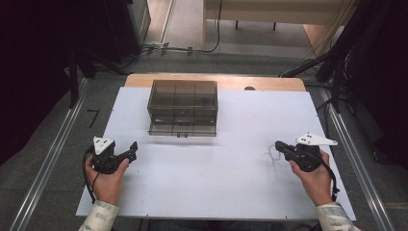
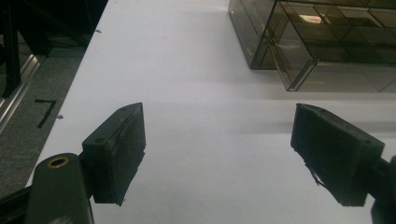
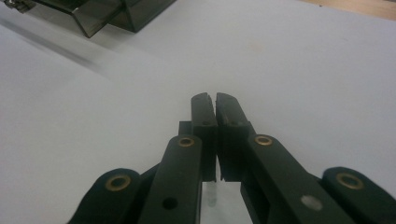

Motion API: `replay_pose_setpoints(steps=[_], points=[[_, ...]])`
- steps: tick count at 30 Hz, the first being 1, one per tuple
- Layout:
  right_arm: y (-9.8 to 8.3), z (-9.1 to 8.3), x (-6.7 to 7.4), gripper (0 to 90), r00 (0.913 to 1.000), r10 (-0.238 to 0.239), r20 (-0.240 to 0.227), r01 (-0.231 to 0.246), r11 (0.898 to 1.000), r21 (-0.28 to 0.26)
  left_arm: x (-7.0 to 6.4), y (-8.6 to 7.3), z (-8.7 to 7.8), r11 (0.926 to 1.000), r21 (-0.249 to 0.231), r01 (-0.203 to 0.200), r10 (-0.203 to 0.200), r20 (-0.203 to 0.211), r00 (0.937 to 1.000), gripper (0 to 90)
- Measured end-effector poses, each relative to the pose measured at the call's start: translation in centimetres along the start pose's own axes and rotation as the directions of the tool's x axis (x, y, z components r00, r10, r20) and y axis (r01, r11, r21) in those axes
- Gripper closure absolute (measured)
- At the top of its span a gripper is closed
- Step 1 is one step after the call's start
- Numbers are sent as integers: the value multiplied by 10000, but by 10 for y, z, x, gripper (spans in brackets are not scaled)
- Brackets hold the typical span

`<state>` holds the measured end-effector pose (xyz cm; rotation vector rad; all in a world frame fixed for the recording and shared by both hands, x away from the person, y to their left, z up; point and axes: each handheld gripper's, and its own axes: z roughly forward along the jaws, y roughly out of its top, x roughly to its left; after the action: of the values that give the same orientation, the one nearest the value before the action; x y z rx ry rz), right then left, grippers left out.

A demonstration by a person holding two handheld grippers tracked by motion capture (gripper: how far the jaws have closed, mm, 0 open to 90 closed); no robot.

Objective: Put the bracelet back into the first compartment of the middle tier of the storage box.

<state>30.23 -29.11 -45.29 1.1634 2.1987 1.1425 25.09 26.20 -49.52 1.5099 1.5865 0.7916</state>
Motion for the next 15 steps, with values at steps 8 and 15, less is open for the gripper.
replay_pose_setpoints(steps=[8,15], points=[[10,9,12,850,9995,-159,-277,157,9999,-68,0,0,0,10000,31,-48,48,-8,10000,188],[17,16,21,850,9986,-246,-469,242,9997,-95,0,0,0,10000,45,-51,51,-19,10000,188]])
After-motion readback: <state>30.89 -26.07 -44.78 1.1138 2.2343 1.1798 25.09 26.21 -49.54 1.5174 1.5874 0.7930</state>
